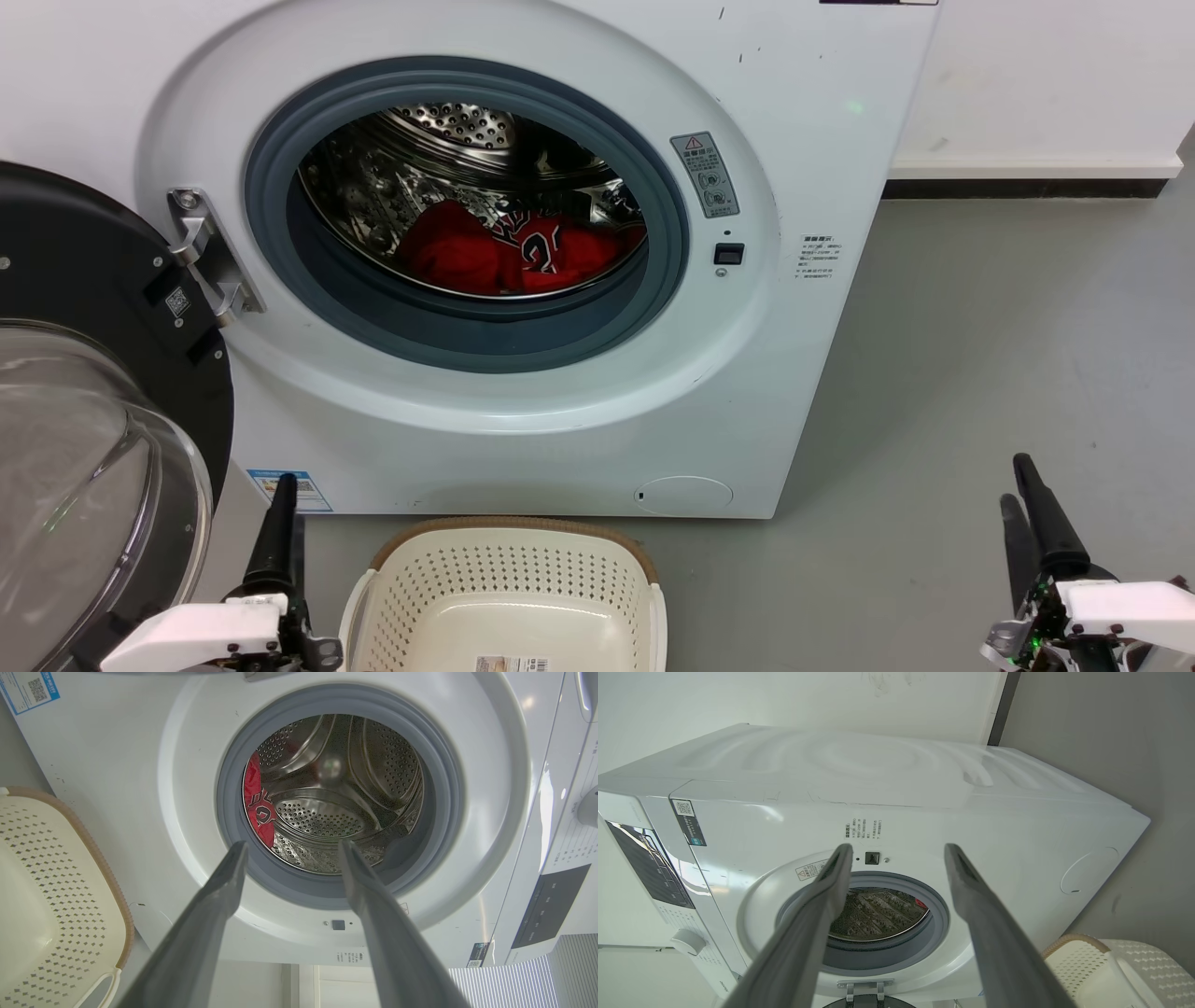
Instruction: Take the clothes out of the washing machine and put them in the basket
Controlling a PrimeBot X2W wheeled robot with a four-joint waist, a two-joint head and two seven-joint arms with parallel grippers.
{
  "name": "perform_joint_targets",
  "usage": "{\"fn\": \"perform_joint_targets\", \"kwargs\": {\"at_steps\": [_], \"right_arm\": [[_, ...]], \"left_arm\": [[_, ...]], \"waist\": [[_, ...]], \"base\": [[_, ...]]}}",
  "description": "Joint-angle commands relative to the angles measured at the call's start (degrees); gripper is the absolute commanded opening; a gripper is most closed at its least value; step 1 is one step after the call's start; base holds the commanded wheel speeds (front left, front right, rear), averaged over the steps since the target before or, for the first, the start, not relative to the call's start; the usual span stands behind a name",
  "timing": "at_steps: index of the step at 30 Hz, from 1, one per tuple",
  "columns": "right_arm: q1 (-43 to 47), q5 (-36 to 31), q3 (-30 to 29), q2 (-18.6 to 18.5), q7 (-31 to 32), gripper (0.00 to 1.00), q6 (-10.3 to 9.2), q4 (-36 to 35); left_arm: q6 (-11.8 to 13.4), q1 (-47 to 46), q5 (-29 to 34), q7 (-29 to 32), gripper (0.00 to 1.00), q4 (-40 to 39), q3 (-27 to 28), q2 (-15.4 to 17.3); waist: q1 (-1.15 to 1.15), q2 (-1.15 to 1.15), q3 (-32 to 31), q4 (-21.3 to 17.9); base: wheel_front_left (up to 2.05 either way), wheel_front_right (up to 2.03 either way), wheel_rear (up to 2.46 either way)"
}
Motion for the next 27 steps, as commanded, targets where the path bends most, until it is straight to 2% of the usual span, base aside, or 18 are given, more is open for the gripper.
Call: {"fn": "perform_joint_targets", "kwargs": {"at_steps": [1,10,21,27], "right_arm": [[-0.87,-2.53,-0.80,-0.27,-0.66,1.00,0.00,-0.51],[-0.99,-19.05,-1.57,-0.32,-2.76,1.00,0.00,-3.98],[-0.75,-40.06,0.17,-0.38,-5.08,1.00,0.00,-12.54],[-0.11,-49.27,2.12,-0.42,-6.25,1.00,0.00,-15.96]], "left_arm": [[-0.05,-0.58,1.96,-0.74,1.00,-1.03,0.93,0.13],[1.35,-0.35,12.24,-2.85,1.00,-4.63,2.60,0.15],[6.94,0.63,25.45,-5.17,1.00,-13.28,0.77,0.18],[7.94,1.48,31.37,-6.33,1.00,-16.81,-0.59,0.19]], "waist": [[0.00,0.00,0.00,-0.02],[0.00,0.00,0.16,0.00],[0.00,0.00,0.41,0.08],[0.00,0.00,0.47,0.10]], "base": [[0.00,0.00,0.00],[0.00,0.00,0.00],[0.00,0.00,0.00],[0.00,0.00,0.00]]}}
